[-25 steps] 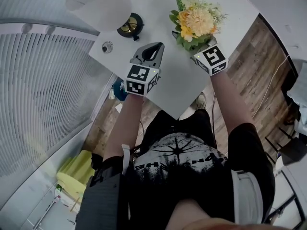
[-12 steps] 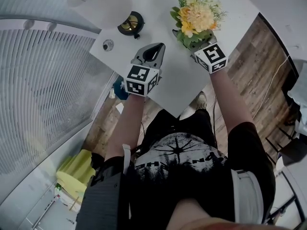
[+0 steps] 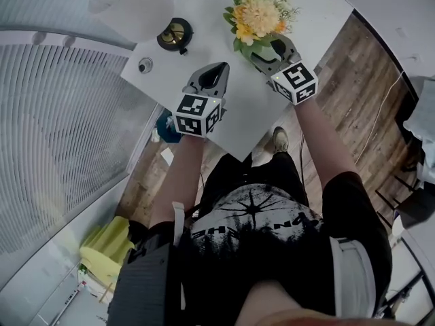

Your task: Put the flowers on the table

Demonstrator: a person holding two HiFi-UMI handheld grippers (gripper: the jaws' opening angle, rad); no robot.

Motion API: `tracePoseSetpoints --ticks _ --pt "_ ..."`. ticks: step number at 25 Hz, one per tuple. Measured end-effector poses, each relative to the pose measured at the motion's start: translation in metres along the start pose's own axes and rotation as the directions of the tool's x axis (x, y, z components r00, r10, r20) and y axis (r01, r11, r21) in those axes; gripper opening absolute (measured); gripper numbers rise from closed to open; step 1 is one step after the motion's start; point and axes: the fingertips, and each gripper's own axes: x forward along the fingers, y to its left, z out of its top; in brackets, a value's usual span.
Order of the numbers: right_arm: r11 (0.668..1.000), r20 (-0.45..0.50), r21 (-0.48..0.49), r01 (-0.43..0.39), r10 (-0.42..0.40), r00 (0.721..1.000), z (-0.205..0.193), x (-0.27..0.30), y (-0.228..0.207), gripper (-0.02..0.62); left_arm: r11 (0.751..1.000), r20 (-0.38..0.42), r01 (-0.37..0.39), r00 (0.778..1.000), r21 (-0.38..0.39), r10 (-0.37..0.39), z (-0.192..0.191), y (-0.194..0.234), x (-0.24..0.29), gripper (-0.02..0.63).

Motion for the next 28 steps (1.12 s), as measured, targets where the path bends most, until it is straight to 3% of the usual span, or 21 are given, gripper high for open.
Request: tracePoseSetpoints --ticks 6,11,17,23,28 --pt "1.0 -0.068 0.005 0.022 -0.021 0.997 -0.006 -0.043 0.0 0.272 0.996 0.062 0.029 0.998 -0.082 -0.024 0.018 -0.028 0.001 0.012" --pt "1.0 -0.085 0.01 0.021 -0.02 0.996 0.001 -0.08 0.006 0.265 0.998 0.09 0.003 0.996 -0.066 0.003 0.029 -0.053 -0.002 0.012" --pt "1.0 -0.068 -0.022 0.003 -0.004 0.998 0.022 -0.117 0.01 0.206 0.997 0.142 -0.034 0.989 -0.07 0.043 0.042 -0.074 -0.015 0.012" --pt "1.0 -0.021 -0.012 -0.02 0.02 1.0 0.05 -0.146 0.005 0.072 0.997 0.179 -0.065 0.981 -0.043 0.072 0.057 -0.092 -0.021 0.012" --pt "0.998 -0.028 -0.059 -0.032 0.03 0.999 0.057 -0.167 0.01 0.042 0.998 0.189 -0.062 0.98 -0.017 0.064 0.062 -0.114 -0.021 0.012"
